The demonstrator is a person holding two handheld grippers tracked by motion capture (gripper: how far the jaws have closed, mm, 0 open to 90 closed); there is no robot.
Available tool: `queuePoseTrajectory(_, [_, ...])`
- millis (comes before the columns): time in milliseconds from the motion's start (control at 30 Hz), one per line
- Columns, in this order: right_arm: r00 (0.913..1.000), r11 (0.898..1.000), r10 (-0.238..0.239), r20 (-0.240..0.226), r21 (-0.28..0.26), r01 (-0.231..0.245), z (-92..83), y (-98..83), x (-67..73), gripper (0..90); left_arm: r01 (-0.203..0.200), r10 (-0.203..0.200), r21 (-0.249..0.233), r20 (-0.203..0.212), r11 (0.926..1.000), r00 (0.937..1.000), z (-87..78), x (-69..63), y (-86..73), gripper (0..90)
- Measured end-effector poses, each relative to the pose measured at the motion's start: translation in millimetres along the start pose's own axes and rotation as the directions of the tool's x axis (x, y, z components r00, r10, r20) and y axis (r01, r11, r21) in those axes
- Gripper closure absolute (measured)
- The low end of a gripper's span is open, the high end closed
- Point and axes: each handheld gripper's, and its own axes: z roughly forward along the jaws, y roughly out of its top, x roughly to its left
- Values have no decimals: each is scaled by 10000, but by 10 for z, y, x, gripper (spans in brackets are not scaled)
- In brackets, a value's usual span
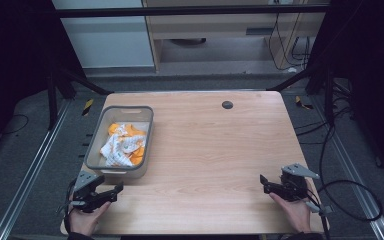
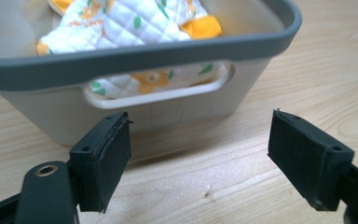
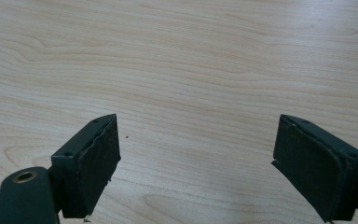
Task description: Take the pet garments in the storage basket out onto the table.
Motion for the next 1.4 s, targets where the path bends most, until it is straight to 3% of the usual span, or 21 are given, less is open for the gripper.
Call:
queuePoseTrajectory(67, [10000, 10000, -28, -64, -19, 28, 0, 3, 5, 146, 182, -181, -144, 68, 9997, 9998, -39, 26, 13, 205])
queuePoseTrajectory(333, [9998, 9997, -210, -22, -126, 209, -2, 5, 22, 140, 270, -265, -463, 114, 9986, 9996, -129, 43, 56, 206])
queuePoseTrajectory(433, [9993, 10000, -79, -355, -62, 77, 4, 8, 32, 141, 299, -294, -600, 92, 9978, 9995, -167, 34, 79, 209])
queuePoseTrajectory(567, [9989, 9995, -237, -406, -217, 228, 5, 8, 52, 140, 340, -332, -693, 119, 9970, 9994, -207, 30, 106, 213])
queuePoseTrajectory(1167, [9985, 9982, -471, -286, -396, 459, 18, -12, 63, 143, 181, -135, -1117, 414, 9936, 9991, -318, 48, 371, 216])
queuePoseTrajectory(1400, [9984, 9978, -533, -192, -403, 525, 41, -13, 61, 136, 88, -53, -1173, 301, 9931, 9995, -348, 93, 448, 218])
